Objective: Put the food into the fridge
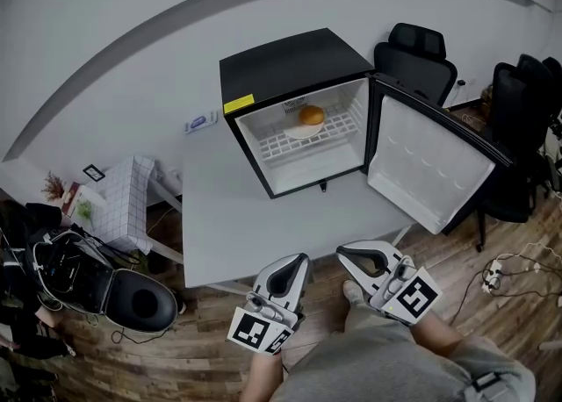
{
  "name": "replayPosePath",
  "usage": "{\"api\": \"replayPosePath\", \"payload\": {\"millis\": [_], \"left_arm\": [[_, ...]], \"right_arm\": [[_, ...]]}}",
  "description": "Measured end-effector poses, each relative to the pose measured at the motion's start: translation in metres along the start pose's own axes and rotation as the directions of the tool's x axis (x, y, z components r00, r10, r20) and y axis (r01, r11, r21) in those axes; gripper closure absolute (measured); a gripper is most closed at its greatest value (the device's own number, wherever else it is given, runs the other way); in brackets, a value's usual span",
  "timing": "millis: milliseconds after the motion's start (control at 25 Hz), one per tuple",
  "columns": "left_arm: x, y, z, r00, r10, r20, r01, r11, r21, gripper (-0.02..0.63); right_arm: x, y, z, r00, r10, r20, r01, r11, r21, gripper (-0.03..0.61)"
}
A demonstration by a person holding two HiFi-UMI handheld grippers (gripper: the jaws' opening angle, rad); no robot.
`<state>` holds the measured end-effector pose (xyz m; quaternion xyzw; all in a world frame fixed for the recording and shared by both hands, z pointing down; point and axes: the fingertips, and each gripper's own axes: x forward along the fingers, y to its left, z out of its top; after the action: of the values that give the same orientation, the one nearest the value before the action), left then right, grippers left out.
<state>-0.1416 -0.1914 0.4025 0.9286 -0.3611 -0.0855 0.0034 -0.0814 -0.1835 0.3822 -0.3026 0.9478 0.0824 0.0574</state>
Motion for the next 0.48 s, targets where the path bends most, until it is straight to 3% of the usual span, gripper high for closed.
{"api": "replayPosePath", "payload": {"millis": [480], "left_arm": [[-0.0055, 0.0021, 0.0019, 1.000, 0.004, -0.005, -0.004, 1.000, 0.010, 0.603]], "right_arm": [[0.0037, -0.0002, 0.0026, 1.000, -0.007, -0.003, 0.007, 1.000, -0.013, 0.566]]}}
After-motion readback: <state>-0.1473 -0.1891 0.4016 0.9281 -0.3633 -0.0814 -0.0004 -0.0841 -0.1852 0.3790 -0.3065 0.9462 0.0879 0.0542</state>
